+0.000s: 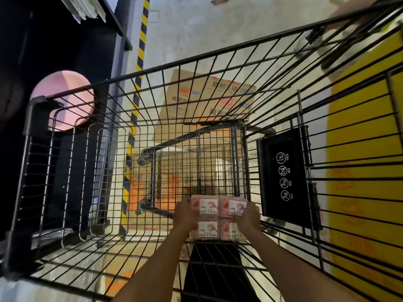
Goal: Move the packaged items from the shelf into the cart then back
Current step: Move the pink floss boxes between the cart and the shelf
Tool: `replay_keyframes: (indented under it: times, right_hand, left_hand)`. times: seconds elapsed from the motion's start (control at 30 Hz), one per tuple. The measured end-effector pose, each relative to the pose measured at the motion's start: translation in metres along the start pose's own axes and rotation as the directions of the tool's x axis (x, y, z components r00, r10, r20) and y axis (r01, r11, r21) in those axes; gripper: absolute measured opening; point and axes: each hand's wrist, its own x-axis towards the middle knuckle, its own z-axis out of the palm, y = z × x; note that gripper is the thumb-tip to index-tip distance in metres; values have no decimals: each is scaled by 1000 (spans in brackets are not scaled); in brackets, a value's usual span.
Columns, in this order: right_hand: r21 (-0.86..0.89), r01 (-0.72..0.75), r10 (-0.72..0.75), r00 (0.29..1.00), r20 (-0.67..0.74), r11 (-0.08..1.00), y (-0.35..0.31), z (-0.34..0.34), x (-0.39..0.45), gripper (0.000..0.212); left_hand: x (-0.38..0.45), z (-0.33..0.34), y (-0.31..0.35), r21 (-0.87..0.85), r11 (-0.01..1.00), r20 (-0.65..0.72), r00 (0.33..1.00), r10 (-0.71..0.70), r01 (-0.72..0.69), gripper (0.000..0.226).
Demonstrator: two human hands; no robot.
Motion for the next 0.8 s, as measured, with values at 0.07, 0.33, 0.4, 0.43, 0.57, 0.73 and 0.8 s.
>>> replay_keyframes:
  times: [0.07, 0.33, 0.4, 0.43, 0.57, 0.73, 0.8]
  right_hand:
    - [-40, 19, -19, 1000, -6, 999, -3, -4, -7, 39]
    - [-113, 469, -454, 880, 138, 876, -73, -48, -62, 47]
    - [-122, 641, -622, 766, 160, 758, -93, -62, -90, 48]
    - [-113, 721, -704, 692, 161, 683, -103, -68, -106, 47]
    - [-78, 891, -871, 453, 188, 446, -136, -89, -179, 45]
    - [10, 984, -959, 171, 225, 178, -154, -92, -275, 47]
    - [71, 995, -973, 46, 227, 63, -152, -86, -311, 44]
  left_hand:
    - [-4, -9, 5, 30, 999, -12, 1000, 24, -24, 29]
    - [-52, -79, 31, 76, 954, -209, 930, 301, -292, 30]
    - [-83, -103, 35, 98, 926, -311, 873, 376, -364, 36]
    - [-100, -115, 35, 115, 912, -371, 835, 406, -393, 38]
    - [-169, -153, 17, 90, 892, -614, 681, 400, -443, 42]
    - [-269, -181, -30, 3, 893, -849, 470, 241, -451, 41]
    - [-307, -183, -54, -35, 898, -901, 402, 161, -439, 42]
